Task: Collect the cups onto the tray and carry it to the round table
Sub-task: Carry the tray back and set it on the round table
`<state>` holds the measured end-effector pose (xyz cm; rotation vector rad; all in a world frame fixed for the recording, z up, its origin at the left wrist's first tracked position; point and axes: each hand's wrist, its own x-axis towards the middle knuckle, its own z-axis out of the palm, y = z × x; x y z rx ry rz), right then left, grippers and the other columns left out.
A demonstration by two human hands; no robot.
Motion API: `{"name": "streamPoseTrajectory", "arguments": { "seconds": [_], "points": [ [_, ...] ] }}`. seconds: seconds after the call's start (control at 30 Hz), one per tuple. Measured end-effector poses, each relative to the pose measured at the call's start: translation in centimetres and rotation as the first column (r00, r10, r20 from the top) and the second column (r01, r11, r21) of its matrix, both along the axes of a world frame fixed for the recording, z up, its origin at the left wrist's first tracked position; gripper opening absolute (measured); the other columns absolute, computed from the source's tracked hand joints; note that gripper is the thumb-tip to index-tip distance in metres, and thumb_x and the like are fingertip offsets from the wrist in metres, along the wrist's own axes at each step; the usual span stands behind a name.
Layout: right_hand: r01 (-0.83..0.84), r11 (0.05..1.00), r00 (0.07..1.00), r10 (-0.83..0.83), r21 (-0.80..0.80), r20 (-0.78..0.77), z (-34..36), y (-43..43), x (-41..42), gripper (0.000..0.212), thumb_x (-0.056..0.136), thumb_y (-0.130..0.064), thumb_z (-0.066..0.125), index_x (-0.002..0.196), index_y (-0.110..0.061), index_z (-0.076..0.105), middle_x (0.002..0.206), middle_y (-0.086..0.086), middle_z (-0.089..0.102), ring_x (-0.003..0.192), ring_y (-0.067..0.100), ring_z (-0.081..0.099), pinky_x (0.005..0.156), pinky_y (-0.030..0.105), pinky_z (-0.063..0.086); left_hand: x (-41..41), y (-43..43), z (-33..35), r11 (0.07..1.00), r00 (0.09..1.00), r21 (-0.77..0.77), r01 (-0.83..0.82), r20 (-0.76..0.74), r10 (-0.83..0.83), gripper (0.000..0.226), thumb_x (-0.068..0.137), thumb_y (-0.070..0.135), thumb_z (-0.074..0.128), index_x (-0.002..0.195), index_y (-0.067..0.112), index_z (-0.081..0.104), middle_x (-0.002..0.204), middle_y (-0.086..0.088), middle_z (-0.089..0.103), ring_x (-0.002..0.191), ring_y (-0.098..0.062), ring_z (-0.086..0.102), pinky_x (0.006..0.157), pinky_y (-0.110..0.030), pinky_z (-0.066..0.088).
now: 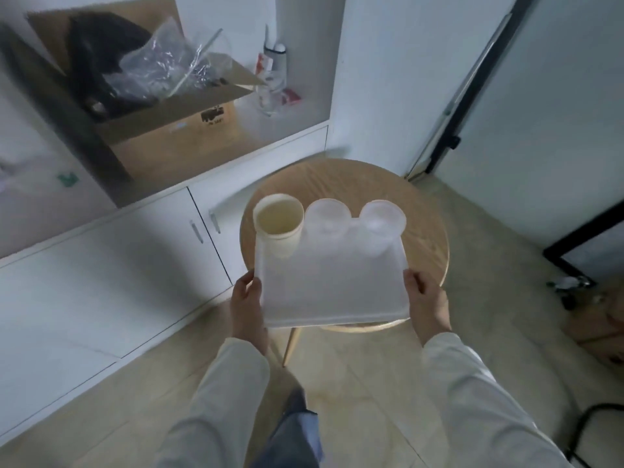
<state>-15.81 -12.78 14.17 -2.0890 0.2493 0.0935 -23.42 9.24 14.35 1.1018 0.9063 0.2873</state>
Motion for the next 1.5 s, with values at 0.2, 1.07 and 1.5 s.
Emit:
{"name": "streamPoseTrajectory", "arguments": {
  "seconds": [0.2, 1.07, 1.5],
  "points": [
    [0.102, 0.995, 0.995, -0.102, -0.020, -0.014, -1.6, -1.3, 6.9, 0.026, 0.090, -0.023, 0.049, 0.104, -0.006, 0.063, 0.088, 0.008, 0.061, 0.083, 0.024, 0.053, 0.072, 0.027, 0.035, 8.4, -0.3, -2.2, 0.995, 0.994, 0.022, 0.093, -0.063, -0.091, 0.021, 0.091, 0.010, 0.046, 0.093, 0.026, 0.057, 0.100, -0.009, 0.061, 0.097, -0.028, 0.056, 0.093, -0.045, 0.046],
    [-0.070, 0.993, 0.919, 0.103, 0.100, -0.382, -10.7, -5.2, 31.2, 0.026, 0.085, -0.027, 0.058, 0.106, -0.012, 0.063, 0.096, 0.002, 0.061, 0.090, 0.020, 0.055, 0.079, 0.031, 0.043, 25.6, -7.1, -10.6, 0.993, 0.902, -0.015, -0.118, -0.420, 0.101, 0.022, 0.085, 0.015, 0.053, 0.098, 0.031, 0.063, 0.106, -0.005, 0.069, 0.100, -0.027, 0.064, 0.093, -0.047, 0.050],
    [-0.165, 0.982, 0.896, 0.187, 0.088, -0.402, -15.5, -2.9, 33.1, 0.025, 0.084, -0.025, 0.059, 0.106, -0.014, 0.064, 0.097, 0.002, 0.064, 0.092, 0.020, 0.060, 0.087, 0.035, 0.048, 25.3, -6.4, -14.5, 0.965, 0.856, 0.086, -0.247, -0.448, 0.259, 0.017, 0.088, 0.010, 0.053, 0.101, 0.019, 0.057, 0.084, 0.008, 0.058, 0.078, -0.007, 0.054, 0.071, -0.024, 0.040]
  ]
}}
